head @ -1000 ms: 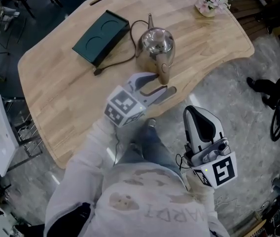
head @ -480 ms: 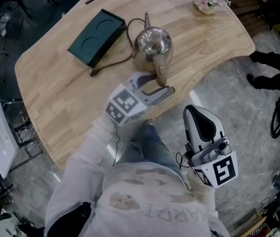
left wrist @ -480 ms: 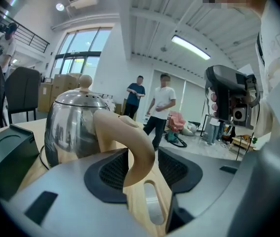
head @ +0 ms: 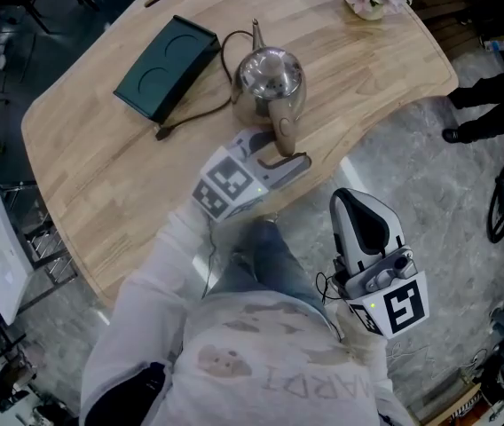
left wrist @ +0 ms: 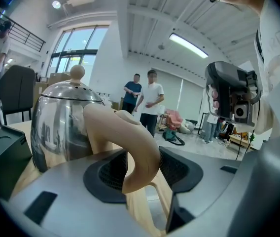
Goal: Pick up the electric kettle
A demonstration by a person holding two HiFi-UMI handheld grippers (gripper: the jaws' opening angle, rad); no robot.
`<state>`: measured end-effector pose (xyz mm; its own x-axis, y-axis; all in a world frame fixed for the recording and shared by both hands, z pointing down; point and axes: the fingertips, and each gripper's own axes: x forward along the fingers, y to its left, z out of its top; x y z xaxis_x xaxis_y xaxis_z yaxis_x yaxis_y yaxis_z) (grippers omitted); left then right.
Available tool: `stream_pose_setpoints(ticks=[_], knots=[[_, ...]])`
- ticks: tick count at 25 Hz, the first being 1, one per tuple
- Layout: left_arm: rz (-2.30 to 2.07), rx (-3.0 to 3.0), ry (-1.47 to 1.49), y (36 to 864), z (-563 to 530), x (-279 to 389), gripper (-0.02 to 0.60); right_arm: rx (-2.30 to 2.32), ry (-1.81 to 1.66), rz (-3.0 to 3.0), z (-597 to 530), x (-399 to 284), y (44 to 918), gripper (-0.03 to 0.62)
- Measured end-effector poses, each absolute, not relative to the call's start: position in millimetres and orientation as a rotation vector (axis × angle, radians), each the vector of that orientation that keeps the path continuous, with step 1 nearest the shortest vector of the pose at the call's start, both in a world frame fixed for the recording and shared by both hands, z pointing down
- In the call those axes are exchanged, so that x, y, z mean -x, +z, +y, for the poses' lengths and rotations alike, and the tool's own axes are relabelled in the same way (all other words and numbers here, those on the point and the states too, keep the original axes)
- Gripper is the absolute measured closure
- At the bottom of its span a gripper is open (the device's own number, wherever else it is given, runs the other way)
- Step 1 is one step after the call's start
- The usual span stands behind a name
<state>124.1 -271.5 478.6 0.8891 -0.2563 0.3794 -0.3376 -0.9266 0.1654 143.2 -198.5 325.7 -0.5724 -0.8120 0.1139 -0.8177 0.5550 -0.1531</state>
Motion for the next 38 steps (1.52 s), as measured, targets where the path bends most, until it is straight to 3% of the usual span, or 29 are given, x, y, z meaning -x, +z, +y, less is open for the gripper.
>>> stream_pose_setpoints(ticks=[29,31,32,38], knots=[[-0.476,-2.879,0.523,485,-276,-154,0.402,-1.454,0.334,-2.725,-199,-155,334,0.576],[-0.514,-2.904,0.536,485,-278,-153,0.418,-1.457,0.334,-2.725,-198,-155,334,0.576],[-0.528,-2.916,0.545,485,-279,-153,0.456,-1.458,0.334,-2.725,-198,-156,334,0.576],[-0.570,-2.950,0.552,486,-280,-154,0.466,-1.456,0.330,-2.720,-195,-156,334,0.576]])
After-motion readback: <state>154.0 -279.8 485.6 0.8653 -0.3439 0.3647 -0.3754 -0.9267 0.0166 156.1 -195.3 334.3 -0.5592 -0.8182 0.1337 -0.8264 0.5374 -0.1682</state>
